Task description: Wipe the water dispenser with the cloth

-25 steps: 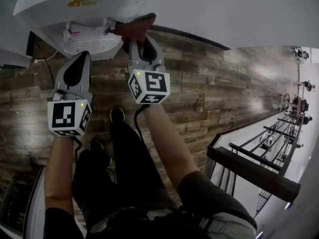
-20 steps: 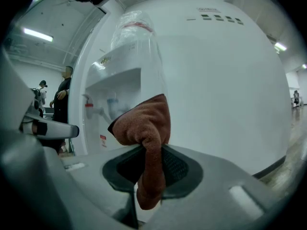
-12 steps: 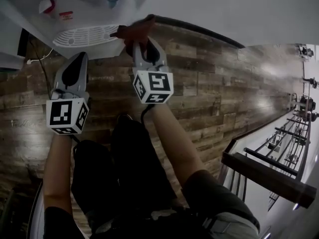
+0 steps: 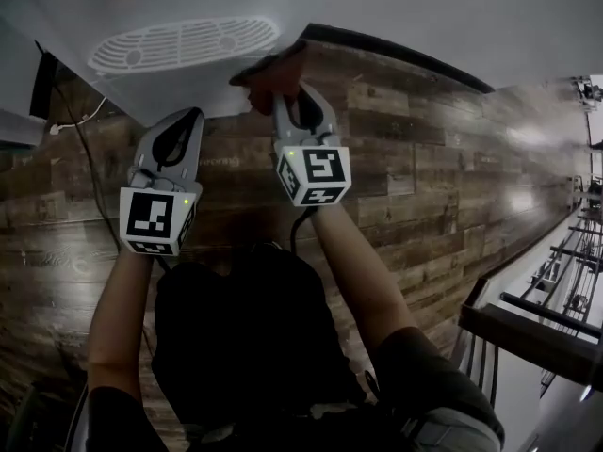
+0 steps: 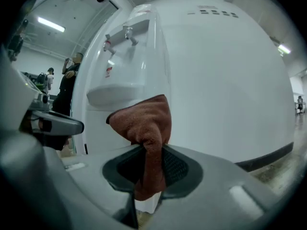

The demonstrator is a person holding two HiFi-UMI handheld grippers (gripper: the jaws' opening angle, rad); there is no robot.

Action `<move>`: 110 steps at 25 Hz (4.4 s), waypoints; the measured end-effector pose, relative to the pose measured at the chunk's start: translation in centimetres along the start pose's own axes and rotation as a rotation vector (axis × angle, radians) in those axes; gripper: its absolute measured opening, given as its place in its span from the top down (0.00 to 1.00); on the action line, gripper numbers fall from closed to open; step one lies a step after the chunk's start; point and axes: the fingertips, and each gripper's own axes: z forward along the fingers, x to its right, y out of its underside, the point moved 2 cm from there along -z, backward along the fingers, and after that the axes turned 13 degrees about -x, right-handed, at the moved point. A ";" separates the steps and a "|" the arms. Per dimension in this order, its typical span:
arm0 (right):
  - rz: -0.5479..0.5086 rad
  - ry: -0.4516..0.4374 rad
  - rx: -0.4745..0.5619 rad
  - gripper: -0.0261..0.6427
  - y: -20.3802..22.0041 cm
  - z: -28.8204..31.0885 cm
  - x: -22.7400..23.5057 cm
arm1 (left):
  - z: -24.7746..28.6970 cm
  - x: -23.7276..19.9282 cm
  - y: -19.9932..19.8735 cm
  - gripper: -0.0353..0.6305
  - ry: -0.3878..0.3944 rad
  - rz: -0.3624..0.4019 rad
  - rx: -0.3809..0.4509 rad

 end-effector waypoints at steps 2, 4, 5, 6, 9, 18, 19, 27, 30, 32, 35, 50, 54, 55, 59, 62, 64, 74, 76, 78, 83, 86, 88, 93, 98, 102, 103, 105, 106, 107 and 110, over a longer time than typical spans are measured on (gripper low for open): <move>-0.013 0.001 -0.013 0.85 2.2 0.8 0.0 | 0.9 -0.6 1.1 0.92 0.003 -0.011 0.013; -0.018 -0.001 -0.033 0.85 4.2 1.9 0.1 | 1.7 -1.3 2.2 0.92 0.002 -0.028 0.017; -0.015 -0.004 -0.047 0.85 5.2 2.4 0.1 | 2.0 -1.7 2.8 0.92 -0.002 -0.025 0.013; -0.009 -0.008 -0.065 0.85 6.3 2.9 0.1 | 2.3 -1.9 3.6 0.92 -0.007 -0.014 0.005; 0.032 -0.020 -0.133 0.85 9.8 4.1 0.0 | 3.1 -1.9 5.9 0.92 -0.011 0.038 -0.019; 0.052 -0.112 -0.380 0.85 19.2 8.2 -1.4 | 4.3 -2.2 13.3 0.92 0.053 -0.103 -0.112; 0.063 -0.130 -0.414 0.85 20.2 8.3 -1.7 | 4.4 -2.4 14.2 0.92 0.052 -0.124 -0.128; -0.027 -0.151 -0.149 0.85 11.7 1.5 -2.6 | 1.1 -5.6 10.9 0.92 -0.058 -0.205 -0.007; -0.106 -0.216 0.080 0.85 2.9 -2.9 -4.6 | -1.5 -6.1 5.6 0.92 -0.043 -0.266 0.117; -0.150 -0.231 0.173 0.85 -1.8 -4.3 -5.9 | -2.7 -5.8 2.0 0.92 -0.048 -0.209 0.167; -0.156 -0.222 0.216 0.85 -4.6 -3.2 -6.7 | -3.4 -5.4 -1.4 0.92 -0.080 -0.097 0.223; -0.127 -0.236 -0.115 0.85 11.9 8.1 -8.4 | 0.8 -6.0 14.0 0.92 0.038 -0.069 -0.084; -0.154 -0.241 -0.242 0.85 16.4 10.7 -8.8 | 1.6 -6.8 16.5 0.92 0.016 -0.141 -0.121; -0.166 -0.234 -0.266 0.85 17.2 11.1 -8.8 | 1.8 -6.9 17.0 0.92 0.009 -0.147 -0.133; -0.229 -0.220 -0.231 0.85 17.3 10.3 -9.2 | 1.8 -7.6 17.4 0.92 -0.017 -0.188 -0.133; -0.236 -0.262 -0.072 0.85 12.4 7.1 -11.3 | 0.3 -8.5 14.8 0.92 -0.053 -0.160 -0.060; -0.234 -0.286 0.101 0.85 7.1 4.6 -13.2 | -1.2 -9.4 11.6 0.92 -0.103 -0.099 0.019; -0.339 -0.327 0.359 0.85 -8.3 1.3 -18.8 | -8.6 -12.5 -2.0 0.92 -0.244 -0.039 0.279; -0.367 -0.335 0.342 0.85 -7.9 2.4 -19.6 | -8.8 -12.8 -1.5 0.92 -0.254 -0.040 0.264; -0.406 -0.352 0.301 0.85 -6.6 3.6 -20.5 | -8.7 -13.0 -0.3 0.92 -0.261 -0.039 0.235; -0.506 -0.400 0.139 0.85 -0.5 7.2 -22.6 | -7.2 -13.4 5.1 0.92 -0.252 -0.082 0.134; -0.512 -0.433 0.014 0.85 4.2 9.6 -23.2 | -6.2 -13.5 8.9 0.92 -0.242 -0.083 0.054; -0.548 -0.428 -0.060 0.85 7.0 10.9 -23.4 | -5.8 -13.4 11.0 0.92 -0.230 -0.092 0.003; -0.634 -0.456 -0.278 0.85 13.9 14.0 -23.9 | -5.8 -13.7 14.3 0.91 -0.236 -0.139 -0.054; -0.577 -0.495 -0.424 0.85 17.4 16.0 -23.4 | -6.2 -13.7 15.4 0.88 -0.221 -0.154 -0.064; -0.515 -0.544 -0.442 0.85 17.1 14.8 -25.0 | -6.2 -13.9 16.7 0.87 -0.217 -0.196 -0.081; -0.495 -0.569 -0.448 0.85 17.0 14.4 -25.8 | -6.2 -14.0 17.0 0.87 -0.217 -0.206 -0.087; -0.468 -0.605 -0.484 0.85 17.5 14.2 -26.9 | -6.2 -14.1 17.5 0.87 -0.216 -0.215 -0.100; -0.448 -0.608 -0.512 0.85 17.9 14.5 -27.1 | -6.2 -14.0 17.7 0.87 -0.215 -0.218 -0.104; -0.422 -0.601 -0.540 0.85 18.3 15.0 -26.9 | -6.2 -14.0 17.8 0.87 -0.214 -0.220 -0.108; -0.380 -0.547 -0.562 0.85 18.3 16.2 -25.7 | -6.5 -14.0 18.0 0.87 -0.220 -0.205 -0.114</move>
